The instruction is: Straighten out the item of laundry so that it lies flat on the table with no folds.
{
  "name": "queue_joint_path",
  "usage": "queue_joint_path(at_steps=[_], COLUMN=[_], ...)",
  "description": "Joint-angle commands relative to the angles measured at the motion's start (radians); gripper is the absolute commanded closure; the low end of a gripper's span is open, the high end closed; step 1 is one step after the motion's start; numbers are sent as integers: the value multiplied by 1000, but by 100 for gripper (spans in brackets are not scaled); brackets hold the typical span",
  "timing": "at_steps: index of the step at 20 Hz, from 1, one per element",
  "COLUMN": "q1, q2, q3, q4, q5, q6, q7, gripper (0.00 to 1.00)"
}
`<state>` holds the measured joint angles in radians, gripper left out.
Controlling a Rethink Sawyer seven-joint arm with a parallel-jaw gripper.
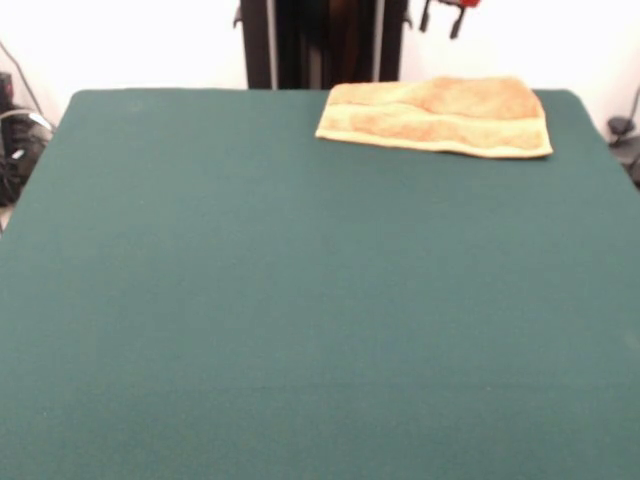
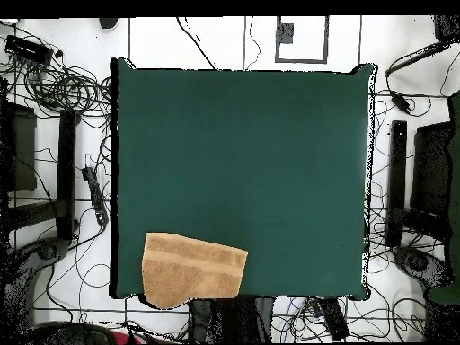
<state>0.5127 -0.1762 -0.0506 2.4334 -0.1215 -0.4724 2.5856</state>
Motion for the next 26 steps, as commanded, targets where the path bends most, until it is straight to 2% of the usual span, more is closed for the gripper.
queue_joint_path(at_steps=[1,4,7,12,15,18,21,26], q1=[8,30,-4,-62,-115,-66,-4,-30], q2=[125,126,141,136,153,130,109,137], q3=[144,147,184,214,244,223,191,202], q4=[-249,-264,-283,-262,-245,-237,-273,-359], q5=[175,219,221,203,159,217,294,312], q6=[55,61,52,103,118,117,107,113], q7=[183,184,186,149,131,139,147,121], gripper=[0,0,0,0,0,0,0,0])
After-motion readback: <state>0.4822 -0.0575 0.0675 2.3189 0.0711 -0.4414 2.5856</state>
